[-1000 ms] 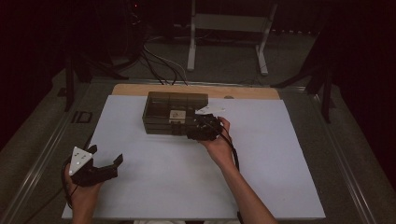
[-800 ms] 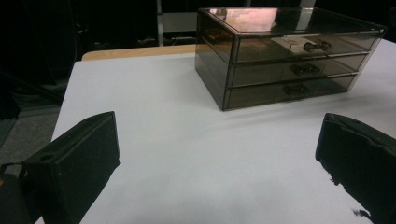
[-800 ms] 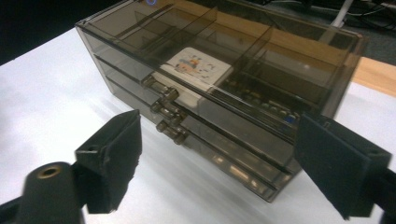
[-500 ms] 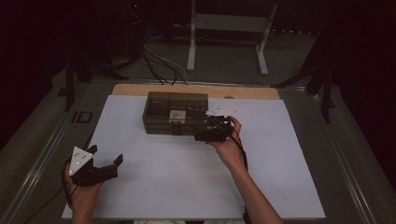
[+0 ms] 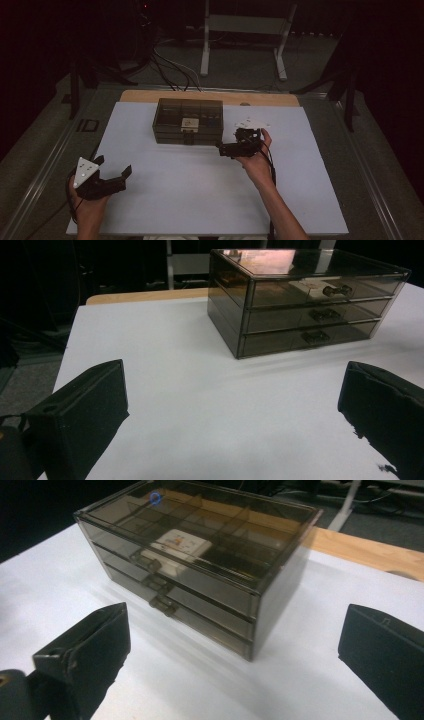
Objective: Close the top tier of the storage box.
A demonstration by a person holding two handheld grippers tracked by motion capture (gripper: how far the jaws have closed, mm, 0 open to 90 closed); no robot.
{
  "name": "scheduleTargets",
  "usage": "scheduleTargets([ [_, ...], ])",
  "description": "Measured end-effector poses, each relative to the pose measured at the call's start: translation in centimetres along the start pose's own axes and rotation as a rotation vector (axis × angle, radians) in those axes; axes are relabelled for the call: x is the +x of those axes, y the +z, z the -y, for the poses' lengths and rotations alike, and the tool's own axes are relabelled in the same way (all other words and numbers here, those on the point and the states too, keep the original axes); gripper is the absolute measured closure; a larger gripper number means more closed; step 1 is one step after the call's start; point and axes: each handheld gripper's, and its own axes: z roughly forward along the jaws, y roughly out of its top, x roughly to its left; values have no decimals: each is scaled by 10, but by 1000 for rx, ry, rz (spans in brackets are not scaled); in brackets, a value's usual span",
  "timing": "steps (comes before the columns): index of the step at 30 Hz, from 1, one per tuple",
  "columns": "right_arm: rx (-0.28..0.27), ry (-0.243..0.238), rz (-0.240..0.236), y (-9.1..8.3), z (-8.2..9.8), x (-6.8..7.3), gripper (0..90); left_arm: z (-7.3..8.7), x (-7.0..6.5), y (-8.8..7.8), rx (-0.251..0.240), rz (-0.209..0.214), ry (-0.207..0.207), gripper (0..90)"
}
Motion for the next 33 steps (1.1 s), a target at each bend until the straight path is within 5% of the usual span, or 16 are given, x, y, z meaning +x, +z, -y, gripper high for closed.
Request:
scheduleTargets([
  [33, -110, 73, 100, -68, 51, -47, 0, -3, -1, -4, -26, -7, 12, 11],
])
